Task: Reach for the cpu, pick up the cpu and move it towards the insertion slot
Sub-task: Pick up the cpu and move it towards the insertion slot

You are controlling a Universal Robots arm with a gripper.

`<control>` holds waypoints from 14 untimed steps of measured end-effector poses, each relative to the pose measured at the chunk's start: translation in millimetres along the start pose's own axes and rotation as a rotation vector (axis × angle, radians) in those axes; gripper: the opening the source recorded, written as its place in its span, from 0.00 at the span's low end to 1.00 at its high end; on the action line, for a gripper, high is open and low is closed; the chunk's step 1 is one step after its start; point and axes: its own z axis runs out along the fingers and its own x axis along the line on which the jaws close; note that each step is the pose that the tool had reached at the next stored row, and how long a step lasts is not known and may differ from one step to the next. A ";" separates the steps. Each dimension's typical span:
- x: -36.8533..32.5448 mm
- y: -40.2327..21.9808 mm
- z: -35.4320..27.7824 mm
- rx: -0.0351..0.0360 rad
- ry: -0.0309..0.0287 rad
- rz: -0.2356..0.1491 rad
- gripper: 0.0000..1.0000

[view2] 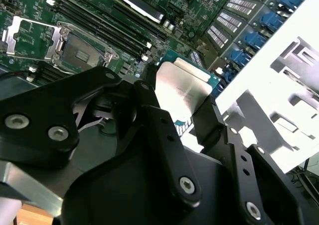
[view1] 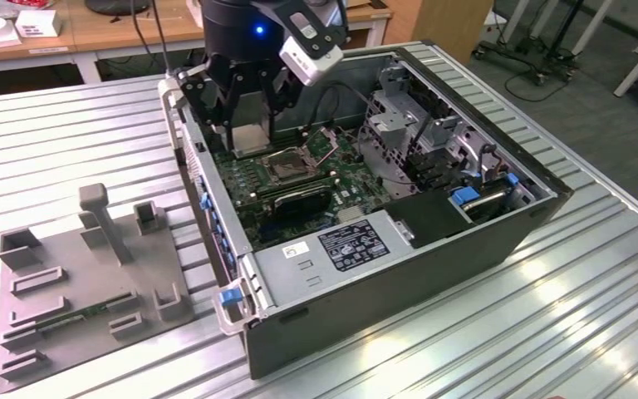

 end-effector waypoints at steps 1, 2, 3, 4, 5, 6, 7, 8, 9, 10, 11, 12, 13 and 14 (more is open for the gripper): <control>-0.9 0.0 0.1 0.0000 0.0000 0.000 0.54; -1.7 -0.1 0.2 0.0000 0.0000 0.000 0.54; -2.2 -0.1 0.3 0.0000 0.0000 0.000 0.54; -2.6 -0.2 0.3 0.0000 0.0000 0.000 0.54; -2.9 -0.1 0.3 0.0000 0.0000 0.000 0.54; -3.2 -0.1 0.3 0.0000 0.0000 0.000 0.54; -3.5 -0.2 0.4 0.0001 0.0000 0.000 0.54; -3.7 -0.2 0.4 0.0000 0.0000 0.000 0.54; -4.0 -0.2 0.4 0.0000 0.0000 0.000 0.54; -4.2 -0.2 0.4 0.0000 0.0001 0.000 0.54; -4.4 -0.2 0.5 0.0000 0.0000 0.000 0.54; -4.6 -0.2 0.5 0.0000 0.0000 0.000 0.54; -4.8 -0.2 0.5 0.0000 0.0000 0.000 0.54; -5.0 -0.2 0.5 0.0000 0.0000 0.000 0.54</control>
